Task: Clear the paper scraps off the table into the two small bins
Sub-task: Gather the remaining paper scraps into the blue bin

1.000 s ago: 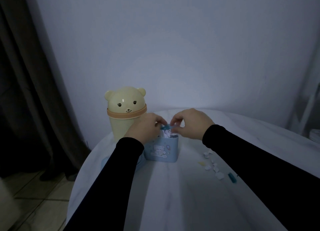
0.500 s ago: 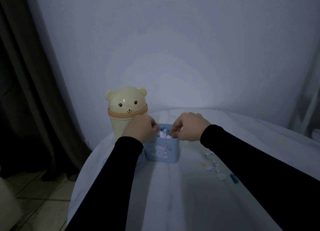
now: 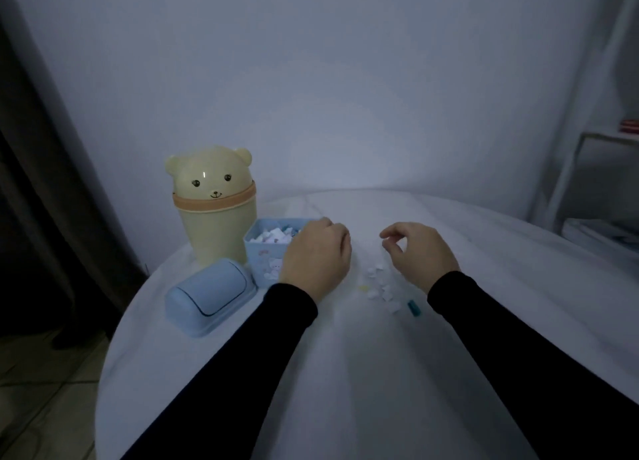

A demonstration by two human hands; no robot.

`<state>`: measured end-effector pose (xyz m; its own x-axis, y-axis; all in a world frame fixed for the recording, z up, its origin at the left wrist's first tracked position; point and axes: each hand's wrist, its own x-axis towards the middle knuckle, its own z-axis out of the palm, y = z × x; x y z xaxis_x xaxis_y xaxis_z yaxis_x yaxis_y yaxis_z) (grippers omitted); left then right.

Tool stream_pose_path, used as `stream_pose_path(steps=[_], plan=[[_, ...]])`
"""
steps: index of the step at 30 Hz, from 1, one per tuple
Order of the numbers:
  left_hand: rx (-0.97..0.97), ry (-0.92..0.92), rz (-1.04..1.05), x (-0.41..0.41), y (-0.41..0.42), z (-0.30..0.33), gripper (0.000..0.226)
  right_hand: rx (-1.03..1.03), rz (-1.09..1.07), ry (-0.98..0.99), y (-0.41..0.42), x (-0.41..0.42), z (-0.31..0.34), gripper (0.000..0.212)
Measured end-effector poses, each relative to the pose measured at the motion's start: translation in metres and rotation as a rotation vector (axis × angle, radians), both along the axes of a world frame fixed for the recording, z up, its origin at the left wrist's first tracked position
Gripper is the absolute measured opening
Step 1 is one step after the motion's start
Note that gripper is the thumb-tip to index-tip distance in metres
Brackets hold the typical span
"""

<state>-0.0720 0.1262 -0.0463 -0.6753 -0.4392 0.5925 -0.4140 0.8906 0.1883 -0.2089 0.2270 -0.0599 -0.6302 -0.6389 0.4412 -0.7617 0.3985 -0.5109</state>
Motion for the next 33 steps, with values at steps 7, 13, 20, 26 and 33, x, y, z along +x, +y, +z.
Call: stream_pose_path(steps=[7,13,20,26,33], plan=[[0.143,-0.302,0.214,-0.033,0.044,-0.05,0.052,0.219,-0.258,-0.064,0.037,-0.024,-0.031,0.029],[0.119,-0.422,0.438,-0.05,0.041,-0.063,0.083,0.369,-0.403,-0.008,0.04,-0.018,-0.035,0.042],[0.205,-0.41,0.48,-0.055,0.033,-0.066,0.081,0.442,-0.329,-0.184,0.032,0.006,-0.041,0.06],[0.033,-0.343,0.298,-0.04,0.056,-0.057,0.064,0.401,-0.148,-0.136,0.031,-0.004,-0.042,0.053],[0.279,-0.441,0.144,-0.042,0.06,-0.068,0.093,0.394,-0.265,-0.087,0.033,-0.054,-0.042,0.047]])
